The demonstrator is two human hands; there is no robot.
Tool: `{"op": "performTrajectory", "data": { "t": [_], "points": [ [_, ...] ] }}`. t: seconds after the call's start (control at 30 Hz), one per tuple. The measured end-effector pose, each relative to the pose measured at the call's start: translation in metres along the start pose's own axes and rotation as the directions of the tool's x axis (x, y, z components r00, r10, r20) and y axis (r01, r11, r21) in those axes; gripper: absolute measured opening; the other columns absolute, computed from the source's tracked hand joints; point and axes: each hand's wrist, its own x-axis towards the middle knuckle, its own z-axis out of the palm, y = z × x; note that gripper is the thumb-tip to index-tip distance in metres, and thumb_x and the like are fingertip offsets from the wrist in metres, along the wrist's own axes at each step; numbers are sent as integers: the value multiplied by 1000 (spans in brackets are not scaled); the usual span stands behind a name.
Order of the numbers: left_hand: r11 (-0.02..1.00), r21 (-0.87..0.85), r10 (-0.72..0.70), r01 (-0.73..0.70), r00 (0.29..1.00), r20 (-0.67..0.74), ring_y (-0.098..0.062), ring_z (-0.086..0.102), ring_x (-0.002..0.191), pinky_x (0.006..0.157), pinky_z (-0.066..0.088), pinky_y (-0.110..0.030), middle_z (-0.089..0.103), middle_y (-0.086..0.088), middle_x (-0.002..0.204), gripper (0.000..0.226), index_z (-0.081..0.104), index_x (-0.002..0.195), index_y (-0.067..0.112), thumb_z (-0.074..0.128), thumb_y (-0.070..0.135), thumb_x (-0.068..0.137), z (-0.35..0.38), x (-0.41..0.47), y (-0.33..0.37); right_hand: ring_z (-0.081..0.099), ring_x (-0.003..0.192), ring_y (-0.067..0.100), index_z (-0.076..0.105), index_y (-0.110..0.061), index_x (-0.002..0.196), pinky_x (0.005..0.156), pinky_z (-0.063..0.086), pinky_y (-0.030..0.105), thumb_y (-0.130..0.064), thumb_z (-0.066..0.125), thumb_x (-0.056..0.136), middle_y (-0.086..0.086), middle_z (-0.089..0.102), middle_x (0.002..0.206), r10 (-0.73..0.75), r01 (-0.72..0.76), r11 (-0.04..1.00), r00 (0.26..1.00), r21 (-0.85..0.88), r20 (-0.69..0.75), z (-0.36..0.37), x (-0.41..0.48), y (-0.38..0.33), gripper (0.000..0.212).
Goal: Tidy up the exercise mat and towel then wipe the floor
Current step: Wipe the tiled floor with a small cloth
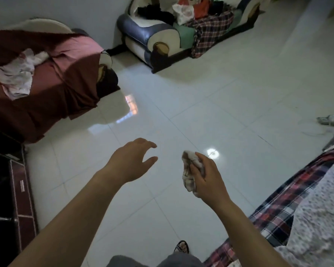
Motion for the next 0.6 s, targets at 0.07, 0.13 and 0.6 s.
{"op": "performTrajectory", "data": {
  "t": [0.07,0.13,0.6],
  "points": [
    [999,26,20,-20,1000,20,-12,47,121,96,42,-31,40,13,140,42,42,132,34,45,46,92,-4,24,6,56,91,5,52,-35,102,56,45,10,-31,44,96,-4,56,101,22,-22,1000,1000,-6,-8,-7,17,11,11],
    [998,46,47,-48,998,36,-12,47,120,96,42,-31,40,12,140,42,42,132,34,45,46,92,-7,48,12,57,93,7,53,-34,105,55,45,11,-33,44,96,-4,57,102,41,-42,999,998,-18,-43,-15,32,20,13],
    [961,39,257,-274,936,242,-14,47,121,96,42,-32,40,9,141,43,42,134,32,45,46,93,7,273,8,56,68,6,49,-24,84,57,45,23,-27,47,93,-9,55,77,240,-267,958,948,-108,-210,-41,197,80,10]
  ]
}}
